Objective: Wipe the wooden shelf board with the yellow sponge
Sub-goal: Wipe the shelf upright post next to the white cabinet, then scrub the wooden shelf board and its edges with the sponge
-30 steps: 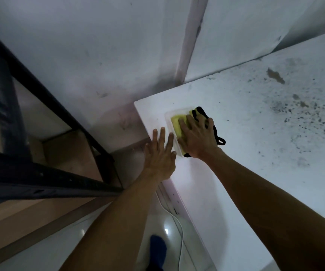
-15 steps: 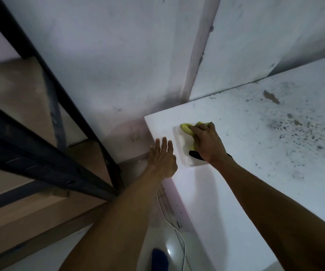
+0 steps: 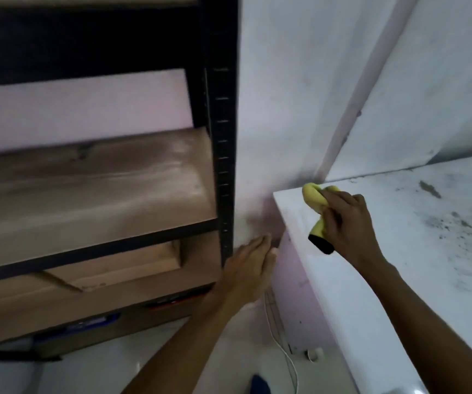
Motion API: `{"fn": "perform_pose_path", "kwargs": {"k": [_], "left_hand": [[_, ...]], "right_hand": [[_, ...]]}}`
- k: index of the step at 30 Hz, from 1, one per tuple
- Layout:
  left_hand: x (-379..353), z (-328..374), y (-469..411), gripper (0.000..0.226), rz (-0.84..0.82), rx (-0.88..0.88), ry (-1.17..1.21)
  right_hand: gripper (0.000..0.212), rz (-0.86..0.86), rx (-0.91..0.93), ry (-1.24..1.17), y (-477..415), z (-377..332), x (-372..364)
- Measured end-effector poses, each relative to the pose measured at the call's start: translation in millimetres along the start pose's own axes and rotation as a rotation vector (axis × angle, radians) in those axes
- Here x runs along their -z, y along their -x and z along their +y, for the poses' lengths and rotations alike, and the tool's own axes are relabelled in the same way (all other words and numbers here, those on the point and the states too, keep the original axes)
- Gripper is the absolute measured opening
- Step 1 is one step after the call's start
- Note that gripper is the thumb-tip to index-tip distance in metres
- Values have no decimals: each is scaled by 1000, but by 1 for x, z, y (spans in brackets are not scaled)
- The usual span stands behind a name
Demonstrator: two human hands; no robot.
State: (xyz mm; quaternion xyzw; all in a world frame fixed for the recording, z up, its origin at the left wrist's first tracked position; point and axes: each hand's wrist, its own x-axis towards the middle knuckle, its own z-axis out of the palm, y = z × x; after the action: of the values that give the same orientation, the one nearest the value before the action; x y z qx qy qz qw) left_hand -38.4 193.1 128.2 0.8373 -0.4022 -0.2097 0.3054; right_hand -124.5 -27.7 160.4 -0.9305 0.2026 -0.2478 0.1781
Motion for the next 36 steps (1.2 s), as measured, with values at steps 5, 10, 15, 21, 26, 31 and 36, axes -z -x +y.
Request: {"fn": "perform_pose_path", "kwargs": {"k": [5, 10, 15, 21, 26, 31, 36], "left_hand": [[88, -56, 88, 44, 315, 32, 43], [164, -119, 116, 54, 638, 41, -169], [194, -161, 100, 63, 584, 198, -279], [193, -172, 78, 69, 455, 243, -371], [188, -176, 61, 69, 403, 276, -405], [179, -182, 54, 66, 447, 268, -535], [173, -186, 53, 69, 478, 291, -510]], "right_hand": [[37, -117, 192, -89, 32, -113, 0], [37, -145, 337, -160, 25, -214, -24], [37, -113, 429, -28, -20, -281, -54], [53, -127, 239, 419, -79, -309, -71], [36, -347, 227, 480, -100, -291, -94], [64, -445, 63, 228, -89, -251, -127], [69, -464, -48, 233, -80, -234, -148]]}}
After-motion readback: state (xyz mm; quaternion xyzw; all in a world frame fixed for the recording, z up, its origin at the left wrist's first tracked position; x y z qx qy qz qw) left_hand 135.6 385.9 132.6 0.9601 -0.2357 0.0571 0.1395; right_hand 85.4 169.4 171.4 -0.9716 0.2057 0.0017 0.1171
